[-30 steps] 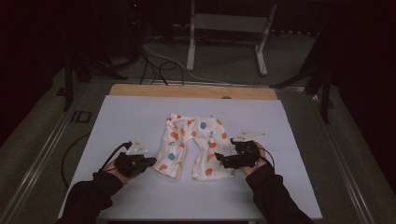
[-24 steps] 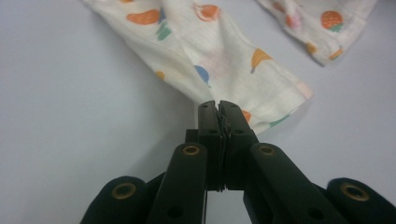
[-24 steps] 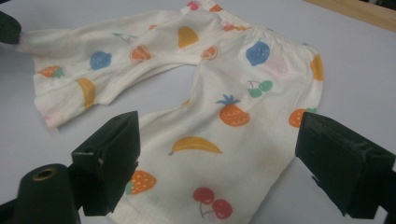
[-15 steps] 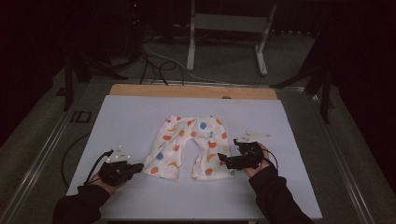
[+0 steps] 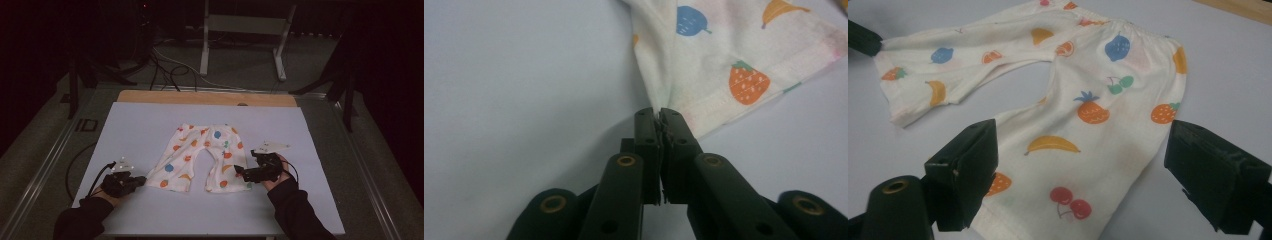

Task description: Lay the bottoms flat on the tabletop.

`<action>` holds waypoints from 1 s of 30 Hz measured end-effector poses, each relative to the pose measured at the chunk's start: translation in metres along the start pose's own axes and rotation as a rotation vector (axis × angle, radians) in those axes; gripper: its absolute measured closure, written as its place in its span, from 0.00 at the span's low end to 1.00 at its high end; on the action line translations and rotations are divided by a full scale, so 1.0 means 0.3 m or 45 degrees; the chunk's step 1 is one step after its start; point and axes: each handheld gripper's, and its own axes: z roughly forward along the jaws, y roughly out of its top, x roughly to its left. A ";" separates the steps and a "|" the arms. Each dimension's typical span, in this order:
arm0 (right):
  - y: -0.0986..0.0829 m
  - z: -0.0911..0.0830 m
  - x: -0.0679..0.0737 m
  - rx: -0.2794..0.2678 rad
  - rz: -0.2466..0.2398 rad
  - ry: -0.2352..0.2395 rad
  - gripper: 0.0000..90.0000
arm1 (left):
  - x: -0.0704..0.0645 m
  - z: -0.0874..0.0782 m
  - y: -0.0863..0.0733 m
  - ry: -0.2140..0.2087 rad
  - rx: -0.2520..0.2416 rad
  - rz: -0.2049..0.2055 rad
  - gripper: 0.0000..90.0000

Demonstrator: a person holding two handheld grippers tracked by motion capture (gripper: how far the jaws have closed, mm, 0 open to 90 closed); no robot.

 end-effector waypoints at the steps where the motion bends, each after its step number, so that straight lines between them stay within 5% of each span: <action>1: 0.000 0.000 0.001 0.001 0.012 0.000 0.16 | -0.002 -0.001 0.000 0.002 0.003 0.009 0.90; 5: -0.001 -0.001 0.002 0.003 0.009 0.001 0.16 | -0.011 -0.008 0.001 0.015 0.001 0.042 0.62; 9: -0.002 -0.001 0.001 0.002 0.009 -0.002 0.16 | -0.049 -0.030 0.021 -0.075 -0.088 0.084 0.39; 12: -0.003 0.000 0.000 0.002 0.009 -0.001 0.16 | -0.109 -0.037 0.050 -0.136 -0.135 0.161 0.31; 17: -0.003 0.001 0.001 0.005 0.004 0.000 0.16 | -0.222 -0.024 0.090 -0.251 -0.190 0.298 0.31; 20: -0.003 0.001 0.001 0.006 0.002 0.004 0.16 | -0.272 0.003 0.113 -0.276 -0.176 0.351 0.34; 26: -0.003 -0.001 0.004 0.001 0.003 0.008 0.16 | -0.318 0.088 0.137 -0.296 -0.133 0.389 0.50; 30: -0.004 -0.001 0.001 -0.003 0.010 0.005 0.16 | -0.334 0.146 0.144 -0.260 -0.074 0.408 0.58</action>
